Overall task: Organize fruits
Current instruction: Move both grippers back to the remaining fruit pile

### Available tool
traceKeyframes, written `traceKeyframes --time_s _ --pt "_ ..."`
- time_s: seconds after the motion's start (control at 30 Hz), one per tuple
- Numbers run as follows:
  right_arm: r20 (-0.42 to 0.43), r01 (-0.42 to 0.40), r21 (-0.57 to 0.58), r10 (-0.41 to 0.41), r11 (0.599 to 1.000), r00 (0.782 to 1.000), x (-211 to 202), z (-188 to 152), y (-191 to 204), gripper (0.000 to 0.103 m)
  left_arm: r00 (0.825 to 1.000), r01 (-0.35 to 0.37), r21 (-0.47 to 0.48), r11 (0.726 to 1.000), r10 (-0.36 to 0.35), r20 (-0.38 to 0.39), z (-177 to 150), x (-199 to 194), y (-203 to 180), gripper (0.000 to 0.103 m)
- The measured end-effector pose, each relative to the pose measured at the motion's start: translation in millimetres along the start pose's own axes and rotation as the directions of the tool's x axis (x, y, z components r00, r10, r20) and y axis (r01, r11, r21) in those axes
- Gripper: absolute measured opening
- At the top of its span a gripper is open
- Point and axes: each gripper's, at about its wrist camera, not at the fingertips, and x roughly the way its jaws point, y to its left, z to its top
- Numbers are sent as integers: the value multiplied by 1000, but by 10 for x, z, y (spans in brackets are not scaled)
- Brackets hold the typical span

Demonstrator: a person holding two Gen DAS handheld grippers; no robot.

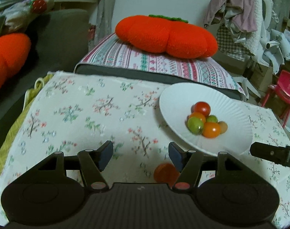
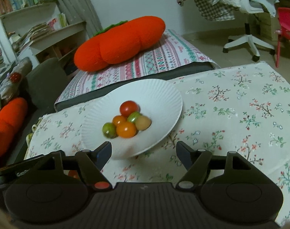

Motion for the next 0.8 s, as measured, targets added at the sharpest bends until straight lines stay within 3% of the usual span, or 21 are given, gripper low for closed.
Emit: traceKeyframes --time_s 0.37,0.53,0.8 --pt "-74 0 -93 -7 996 997 -222 -313 209 75 996 -6 -38 999 3 -88 -286 -86 64 54" --pt "-100 -36 -69 29 997 995 -329 -416 208 76 991 2 -75 997 -12 -132 -411 -142 124 54" --pt "-139 -13 -174 -11 985 990 -215 -514 340 79 992 -23 10 1000 24 -128 -436 -22 6 54"
